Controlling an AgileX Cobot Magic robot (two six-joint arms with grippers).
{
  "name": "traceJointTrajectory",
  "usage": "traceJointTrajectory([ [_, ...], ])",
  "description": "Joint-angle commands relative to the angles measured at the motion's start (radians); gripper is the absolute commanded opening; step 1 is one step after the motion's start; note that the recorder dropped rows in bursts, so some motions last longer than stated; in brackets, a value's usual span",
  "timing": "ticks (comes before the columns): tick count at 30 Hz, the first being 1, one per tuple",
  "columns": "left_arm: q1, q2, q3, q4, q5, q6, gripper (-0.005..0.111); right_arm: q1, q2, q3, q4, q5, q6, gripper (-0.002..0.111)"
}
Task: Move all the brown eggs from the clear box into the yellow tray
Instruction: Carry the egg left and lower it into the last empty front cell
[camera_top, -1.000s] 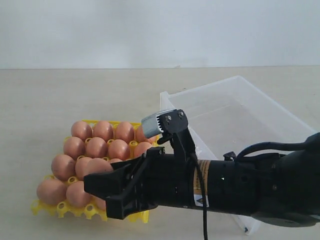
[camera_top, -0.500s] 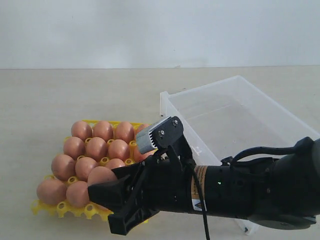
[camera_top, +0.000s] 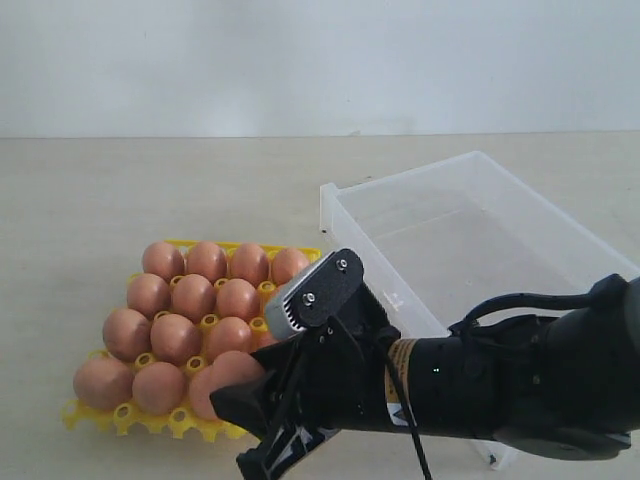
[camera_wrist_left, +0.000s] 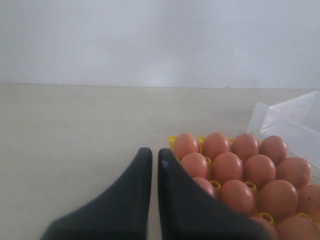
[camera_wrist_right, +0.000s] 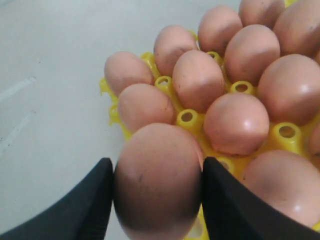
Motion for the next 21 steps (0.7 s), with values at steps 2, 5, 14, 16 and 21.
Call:
traceJointTrajectory([
  [2,-0.005,-0.003,0.004,-0.001,-0.007,-0.008,0.004,0.000,-0.002,-0.003,0.194,-0.003,-0.121,0.000],
  [5,-0.005,-0.003,0.004,-0.001,-0.007,-0.008,0.004,0.000,-0.002,-0.003,0.320,-0.003,-0.197,0.000],
  [14,-0.005,-0.003,0.004,-0.001,-0.007,-0.008,0.004,0.001,-0.002,-0.003,0.227,0.040,-0.202,0.000],
  [16,-0.005,-0.003,0.004,-0.001,-0.007,-0.008,0.004,0.001,-0.002,-0.003,0.225,0.040,-0.202,0.000],
  [21,-0.005,-0.003,0.004,-0.001,-0.007,-0.008,0.004,0.002,-0.002,-0.003,0.149,0.032,-0.180,0.000],
])
